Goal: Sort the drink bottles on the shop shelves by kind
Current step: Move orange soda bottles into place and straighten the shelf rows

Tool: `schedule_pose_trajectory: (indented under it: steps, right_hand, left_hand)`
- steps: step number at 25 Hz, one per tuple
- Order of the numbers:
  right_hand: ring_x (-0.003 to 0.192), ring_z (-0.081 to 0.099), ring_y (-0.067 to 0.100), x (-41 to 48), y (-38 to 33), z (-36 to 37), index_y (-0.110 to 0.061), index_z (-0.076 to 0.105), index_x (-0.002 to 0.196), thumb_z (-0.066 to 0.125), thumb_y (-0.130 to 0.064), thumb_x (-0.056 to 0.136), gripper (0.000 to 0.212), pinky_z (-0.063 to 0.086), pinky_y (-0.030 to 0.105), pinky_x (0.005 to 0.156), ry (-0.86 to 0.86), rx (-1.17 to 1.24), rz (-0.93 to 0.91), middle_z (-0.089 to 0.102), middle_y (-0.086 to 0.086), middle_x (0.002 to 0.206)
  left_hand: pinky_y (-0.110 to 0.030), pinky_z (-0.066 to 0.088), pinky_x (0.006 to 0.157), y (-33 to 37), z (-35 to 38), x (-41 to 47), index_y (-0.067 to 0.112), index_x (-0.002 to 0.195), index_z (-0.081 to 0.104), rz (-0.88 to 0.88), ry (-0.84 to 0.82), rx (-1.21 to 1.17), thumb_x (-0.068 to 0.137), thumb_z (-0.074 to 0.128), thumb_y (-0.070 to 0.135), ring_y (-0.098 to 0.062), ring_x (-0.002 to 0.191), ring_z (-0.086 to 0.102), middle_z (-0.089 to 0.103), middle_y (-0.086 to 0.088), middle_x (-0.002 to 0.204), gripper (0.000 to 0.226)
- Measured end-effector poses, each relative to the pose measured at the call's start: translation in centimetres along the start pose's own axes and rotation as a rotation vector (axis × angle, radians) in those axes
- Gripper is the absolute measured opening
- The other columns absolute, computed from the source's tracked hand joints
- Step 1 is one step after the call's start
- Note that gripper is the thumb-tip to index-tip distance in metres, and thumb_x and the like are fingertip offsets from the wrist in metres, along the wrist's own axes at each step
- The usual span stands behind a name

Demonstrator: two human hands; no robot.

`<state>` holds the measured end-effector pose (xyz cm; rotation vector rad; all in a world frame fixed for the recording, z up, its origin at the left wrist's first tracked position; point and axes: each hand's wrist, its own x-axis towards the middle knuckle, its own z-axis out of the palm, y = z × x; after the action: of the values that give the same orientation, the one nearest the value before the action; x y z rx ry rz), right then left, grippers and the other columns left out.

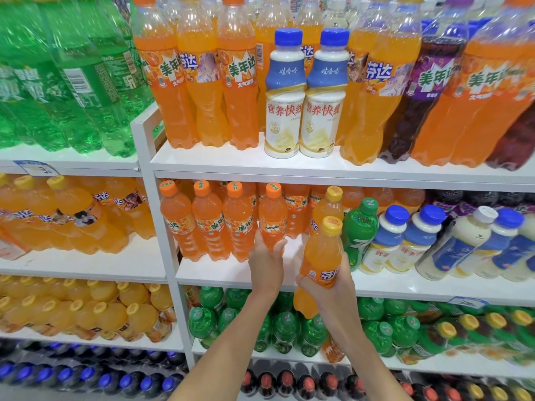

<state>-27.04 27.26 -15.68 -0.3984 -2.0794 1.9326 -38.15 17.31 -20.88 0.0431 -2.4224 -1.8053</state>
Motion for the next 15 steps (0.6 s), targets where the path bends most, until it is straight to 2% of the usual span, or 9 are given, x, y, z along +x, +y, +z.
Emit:
schedule_pose_trajectory:
  steps: [2, 5, 8, 12, 15]
  right_hand:
    - [0.083, 0.065, 0.028, 0.03, -0.09, 0.04, -0.048, 0.054, 0.100, 0.082, -0.003, 0.078, 0.058, 0.056, 0.050, 0.075, -0.005, -0.006, -0.003, 0.068, 0.003, 0.089]
    - [0.081, 0.065, 0.027, -0.01, -0.03, -0.14, -0.039, 0.054, 0.105, 0.082, -0.004, 0.078, 0.052, 0.056, 0.050, 0.076, -0.012, -0.015, 0.008, 0.068, 0.002, 0.088]
    - [0.080, 0.066, 0.024, -0.08, 0.08, -0.29, -0.037, 0.054, 0.107, 0.083, -0.005, 0.078, 0.052, 0.056, 0.048, 0.077, -0.013, -0.031, 0.008, 0.068, 0.000, 0.088]
    - [0.079, 0.066, 0.020, -0.02, -0.02, -0.28, -0.052, 0.054, 0.101, 0.083, -0.005, 0.078, 0.060, 0.057, 0.039, 0.073, -0.028, -0.023, 0.016, 0.069, -0.003, 0.087]
    - [0.078, 0.067, 0.017, 0.04, -0.20, -0.27, -0.041, 0.055, 0.110, 0.082, -0.004, 0.078, 0.055, 0.056, 0.036, 0.073, -0.044, -0.015, 0.016, 0.070, -0.006, 0.087]
  left_hand:
    - [-0.033, 0.054, 0.075, 0.03, -0.09, 0.04, 0.007, 0.139, 0.051, -0.001, -0.006, -0.003, 0.099, 0.068, 0.025, -0.018, 0.083, 0.065, 0.071, 0.001, 0.094, 0.047]
    - [-0.022, 0.047, 0.066, 0.00, -0.35, 0.02, 0.009, 0.131, 0.050, 0.026, -0.005, 0.034, 0.100, 0.064, 0.020, -0.010, 0.076, 0.061, 0.068, 0.003, 0.090, 0.036]
    - [-0.027, 0.044, 0.070, 0.12, -0.32, 0.15, 0.005, 0.126, 0.050, 0.023, -0.017, 0.071, 0.100, 0.064, 0.016, -0.016, 0.080, 0.061, 0.066, 0.001, 0.095, 0.031]
    - [-0.033, 0.050, 0.078, 0.15, -0.21, 0.02, 0.003, 0.123, 0.050, 0.034, -0.013, 0.103, 0.099, 0.066, 0.015, -0.023, 0.093, 0.063, 0.067, -0.006, 0.107, 0.031]
    - [-0.029, 0.046, 0.074, -0.03, -0.35, 0.17, 0.006, 0.117, 0.049, 0.045, -0.014, 0.142, 0.099, 0.067, 0.014, -0.023, 0.090, 0.061, 0.065, -0.006, 0.104, 0.027]
